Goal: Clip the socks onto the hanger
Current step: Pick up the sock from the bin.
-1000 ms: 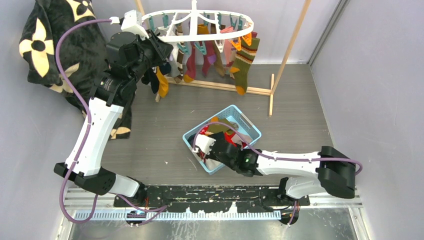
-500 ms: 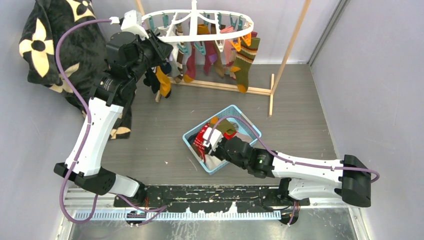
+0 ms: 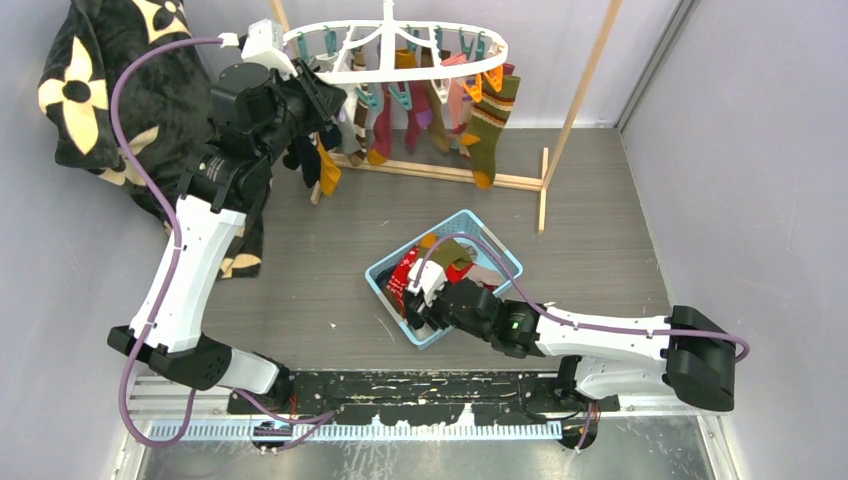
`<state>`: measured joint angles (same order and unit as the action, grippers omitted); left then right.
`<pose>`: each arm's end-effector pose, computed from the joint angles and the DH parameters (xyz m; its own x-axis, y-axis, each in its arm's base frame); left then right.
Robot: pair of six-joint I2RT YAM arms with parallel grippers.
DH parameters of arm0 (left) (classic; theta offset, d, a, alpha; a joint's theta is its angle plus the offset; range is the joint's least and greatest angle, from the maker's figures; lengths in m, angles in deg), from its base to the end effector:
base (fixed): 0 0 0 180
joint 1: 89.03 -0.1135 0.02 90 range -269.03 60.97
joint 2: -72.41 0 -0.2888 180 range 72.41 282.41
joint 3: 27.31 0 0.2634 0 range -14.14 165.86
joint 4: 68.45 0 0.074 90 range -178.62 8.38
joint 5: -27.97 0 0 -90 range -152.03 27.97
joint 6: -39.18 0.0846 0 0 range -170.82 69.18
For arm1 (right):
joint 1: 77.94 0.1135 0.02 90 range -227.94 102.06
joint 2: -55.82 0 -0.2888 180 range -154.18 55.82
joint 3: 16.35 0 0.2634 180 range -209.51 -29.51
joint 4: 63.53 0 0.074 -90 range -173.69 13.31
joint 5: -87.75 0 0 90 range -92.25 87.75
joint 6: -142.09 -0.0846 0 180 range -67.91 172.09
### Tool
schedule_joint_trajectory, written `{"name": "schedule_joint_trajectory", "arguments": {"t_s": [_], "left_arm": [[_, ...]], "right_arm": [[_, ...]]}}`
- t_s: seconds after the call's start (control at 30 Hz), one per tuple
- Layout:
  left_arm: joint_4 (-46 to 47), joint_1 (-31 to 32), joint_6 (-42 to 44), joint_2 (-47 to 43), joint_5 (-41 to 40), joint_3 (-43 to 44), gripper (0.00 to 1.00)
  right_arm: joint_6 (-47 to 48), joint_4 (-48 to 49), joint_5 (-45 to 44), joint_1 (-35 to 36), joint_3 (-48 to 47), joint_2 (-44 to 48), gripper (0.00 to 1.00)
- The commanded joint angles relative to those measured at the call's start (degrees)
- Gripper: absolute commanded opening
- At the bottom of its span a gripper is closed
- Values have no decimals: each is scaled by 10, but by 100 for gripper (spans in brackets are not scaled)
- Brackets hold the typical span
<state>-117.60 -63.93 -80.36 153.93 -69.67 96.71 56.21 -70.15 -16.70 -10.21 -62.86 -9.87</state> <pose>0.3022 -0.1291 0.5588 -0.2396 -0.4274 -0.8717 0.2100 0.8538 -0.4763 0.1295 0.2606 0.2223 -0.1062 -0.4430 -0.8902 -0.8207 0.5445 -0.1730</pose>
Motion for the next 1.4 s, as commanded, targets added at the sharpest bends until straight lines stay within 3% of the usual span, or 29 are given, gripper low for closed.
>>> {"name": "schedule_joint_trajectory", "arguments": {"t_s": [0.0,0.17,0.33,0.6,0.77,1.1,1.37], "left_arm": [[3,-2,2,-18,8,26,8],[3,-3,2,-19,9,24,9],[4,-2,2,-17,9,24,8],[3,-2,1,-17,10,24,8],[4,-2,1,-18,11,23,8],[14,-1,6,-24,1,-2,6],[22,4,6,-25,-9,-17,5]], "right_arm": [[-20,52,-7,-5,0,26,46],[-23,59,-26,-10,3,31,32],[-32,53,-51,-15,4,46,2],[-54,27,-31,-37,-19,102,1],[-46,29,19,-76,-89,109,1],[7,81,105,-118,-273,-34,1],[36,118,113,-121,-397,-156,1]]}}
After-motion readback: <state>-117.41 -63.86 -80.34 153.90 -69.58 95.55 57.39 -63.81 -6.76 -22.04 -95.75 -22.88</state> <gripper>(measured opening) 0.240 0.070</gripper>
